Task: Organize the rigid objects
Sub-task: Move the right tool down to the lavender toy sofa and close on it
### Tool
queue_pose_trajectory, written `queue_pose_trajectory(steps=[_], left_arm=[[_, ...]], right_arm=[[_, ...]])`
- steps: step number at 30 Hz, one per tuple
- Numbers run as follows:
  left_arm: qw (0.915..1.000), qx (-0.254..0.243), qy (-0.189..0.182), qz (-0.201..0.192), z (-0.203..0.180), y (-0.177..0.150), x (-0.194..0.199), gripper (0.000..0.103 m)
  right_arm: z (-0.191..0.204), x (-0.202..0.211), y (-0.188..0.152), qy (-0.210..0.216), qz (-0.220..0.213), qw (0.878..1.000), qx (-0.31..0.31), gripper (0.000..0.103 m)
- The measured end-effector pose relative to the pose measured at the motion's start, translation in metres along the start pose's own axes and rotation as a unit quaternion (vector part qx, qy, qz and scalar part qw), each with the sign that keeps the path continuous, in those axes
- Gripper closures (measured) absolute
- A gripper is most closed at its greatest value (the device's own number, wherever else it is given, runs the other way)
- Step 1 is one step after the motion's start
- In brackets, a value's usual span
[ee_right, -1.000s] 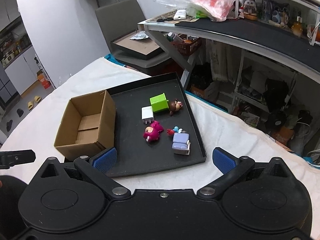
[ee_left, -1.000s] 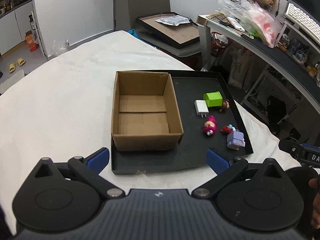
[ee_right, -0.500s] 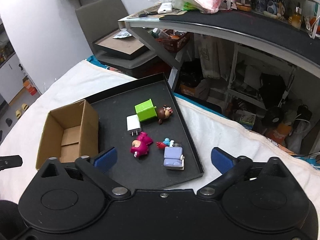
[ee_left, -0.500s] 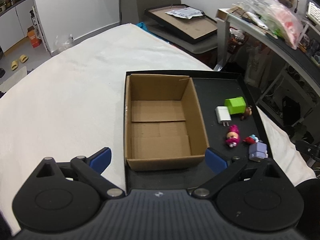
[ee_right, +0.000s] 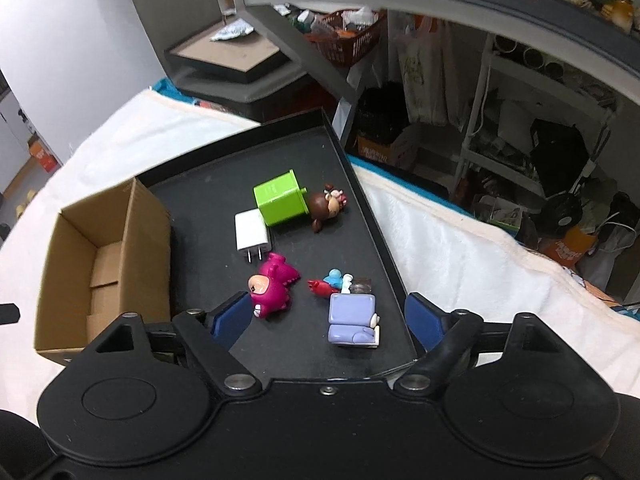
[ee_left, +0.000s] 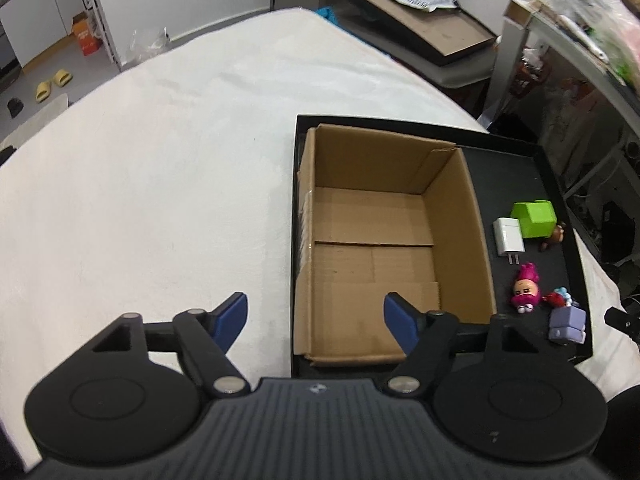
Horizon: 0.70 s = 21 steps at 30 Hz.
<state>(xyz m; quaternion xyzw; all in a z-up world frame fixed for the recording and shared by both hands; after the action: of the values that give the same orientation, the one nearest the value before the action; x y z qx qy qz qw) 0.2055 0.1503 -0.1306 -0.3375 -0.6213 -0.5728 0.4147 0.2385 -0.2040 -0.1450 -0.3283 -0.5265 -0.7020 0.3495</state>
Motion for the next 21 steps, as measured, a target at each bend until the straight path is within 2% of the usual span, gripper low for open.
queue_pose_trajectory(steps=[4, 8, 11, 13, 18, 21], left_arm=[[1.0, 0.001, 0.001, 0.009, 0.002, 0.005, -0.015, 0.035], [0.9997, 0.005, 0.003, 0.023, 0.007, 0.008, -0.026, 0.036], [0.9993, 0.011, 0.002, 0.035, 0.011, 0.009, -0.035, 0.049], [0.999, 0.021, -0.002, 0.04, 0.013, 0.01, -0.04, 0.067], [0.998, 0.017, -0.009, 0.06, 0.008, 0.003, -0.051, 0.077], [0.9976, 0.019, -0.019, 0.063, 0.006, 0.0, -0.053, 0.088]], right_arm=[[0.001, -0.017, 0.0, -0.013, 0.019, 1.0, 0.0, 0.027], [-0.002, -0.032, 0.0, -0.025, 0.036, 0.999, -0.003, 0.027], [-0.002, -0.044, -0.002, -0.036, 0.05, 0.998, -0.002, 0.027], [-0.003, -0.052, -0.004, -0.043, 0.058, 0.997, 0.0, 0.027], [-0.007, -0.068, -0.009, -0.059, 0.078, 0.995, 0.001, 0.027], [-0.009, -0.076, -0.011, -0.067, 0.085, 0.994, 0.004, 0.027]])
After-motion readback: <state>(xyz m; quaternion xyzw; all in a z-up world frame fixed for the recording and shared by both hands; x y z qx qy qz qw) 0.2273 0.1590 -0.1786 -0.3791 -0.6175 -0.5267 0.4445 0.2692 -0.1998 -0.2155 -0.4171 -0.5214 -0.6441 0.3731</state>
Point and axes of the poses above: each gripper's, at about its wrist camera, not at the fingertips, and x roughly against the way its jaws point, z to its left, y to its top, the point moved 4 cm from there along -x, roughly the way its jaws point, and after that the axes turned 9 degrees about -x, right-handed, at the moved point
